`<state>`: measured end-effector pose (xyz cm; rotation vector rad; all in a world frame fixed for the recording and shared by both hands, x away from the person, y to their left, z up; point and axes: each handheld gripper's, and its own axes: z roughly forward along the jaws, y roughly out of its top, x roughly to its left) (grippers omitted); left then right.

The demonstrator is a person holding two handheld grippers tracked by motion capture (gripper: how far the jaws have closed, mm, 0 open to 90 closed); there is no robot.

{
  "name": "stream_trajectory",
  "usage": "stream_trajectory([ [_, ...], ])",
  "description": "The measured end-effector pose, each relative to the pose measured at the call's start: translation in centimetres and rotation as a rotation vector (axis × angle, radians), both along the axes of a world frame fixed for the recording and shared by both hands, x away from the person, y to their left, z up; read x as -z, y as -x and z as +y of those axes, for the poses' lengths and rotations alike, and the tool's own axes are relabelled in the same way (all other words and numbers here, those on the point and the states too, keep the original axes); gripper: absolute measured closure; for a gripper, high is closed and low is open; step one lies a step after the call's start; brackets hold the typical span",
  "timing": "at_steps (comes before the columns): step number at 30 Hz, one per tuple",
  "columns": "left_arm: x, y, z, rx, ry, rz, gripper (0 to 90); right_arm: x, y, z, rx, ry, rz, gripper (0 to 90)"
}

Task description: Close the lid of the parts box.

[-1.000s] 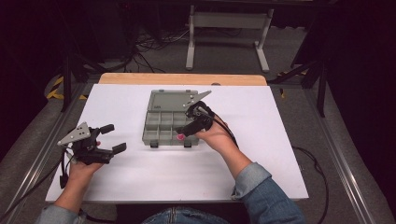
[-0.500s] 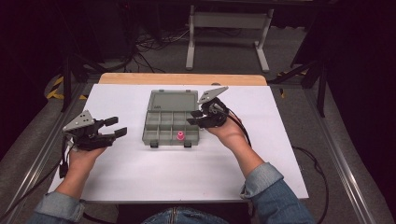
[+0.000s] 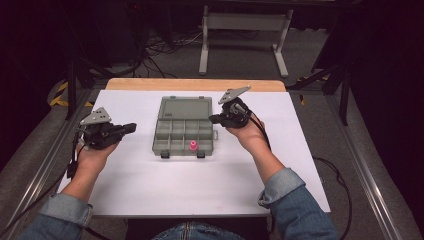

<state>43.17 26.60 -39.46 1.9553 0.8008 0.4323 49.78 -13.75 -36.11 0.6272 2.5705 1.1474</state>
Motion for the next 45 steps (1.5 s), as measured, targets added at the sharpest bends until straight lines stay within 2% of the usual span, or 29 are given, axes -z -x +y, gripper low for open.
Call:
stream_trajectory([
  [2,-0.2,-0.4,-0.1,0.0,-0.009,0.001,89.5,0.0,-0.3,0.0,0.006,0.002,0.005,90.0],
  [4,-0.7,-1.3,-0.4,0.0,-0.02,0.017,89.5,0.0,-1.4,-0.2,0.019,-0.003,0.02,90.0],
  [6,-0.9,-1.7,-0.5,-0.003,-0.022,0.015,89.5,0.0,-1.7,-0.2,0.025,-0.007,0.023,90.0],
  [9,-1.3,-3.1,-0.6,-0.013,-0.023,0.037,89.5,0.3,-2.9,-0.3,0.05,-0.011,0.038,90.0],
  [10,-1.3,-3.1,-0.6,-0.013,-0.023,0.037,89.5,0.3,-2.9,-0.3,0.05,-0.011,0.038,90.0],
  [11,-1.3,-3.7,-0.6,-0.018,-0.018,0.052,89.5,0.3,-3.3,-0.3,0.056,-0.009,0.042,90.0],
  [14,-1.4,-4.5,-0.7,-0.03,-0.025,0.055,89.5,0.5,-3.9,-0.2,0.068,-0.004,0.047,90.0],
  [15,-1.5,-5.0,-0.8,-0.042,-0.015,0.061,89.5,0.6,-4.1,-0.2,0.075,0.002,0.047,90.0],
  [17,-1.6,-5.6,-0.8,-0.047,-0.021,0.061,89.5,0.9,-4.6,-0.1,0.083,0.01,0.044,90.0],
  [19,-1.6,-6.5,-1.0,-0.054,-0.029,0.078,89.5,1.1,-5.0,-0.2,0.097,0.017,0.046,90.0],
  [28,-1.2,-8.6,-1.1,-0.058,-0.028,0.117,89.6,2.0,-6.5,-0.9,0.149,0.024,0.063,90.0],
  [35,-0.5,-9.9,-1.4,-0.097,-0.039,0.133,89.6,2.3,-7.2,-1.1,0.169,0.03,0.059,90.0],
  [37,-0.1,-10.5,-1.5,-0.114,-0.056,0.149,89.5,2.4,-7.4,-1.1,0.171,0.03,0.06,90.0],
  [40,0.3,-11.1,-1.7,-0.135,-0.04,0.171,89.6,2.7,-7.8,-1.0,0.18,0.033,0.064,90.0],
  [45,0.6,-11.6,-2.1,-0.143,-0.062,0.171,89.5,3.1,-8.2,-0.9,0.18,0.031,0.055,90.0],
])
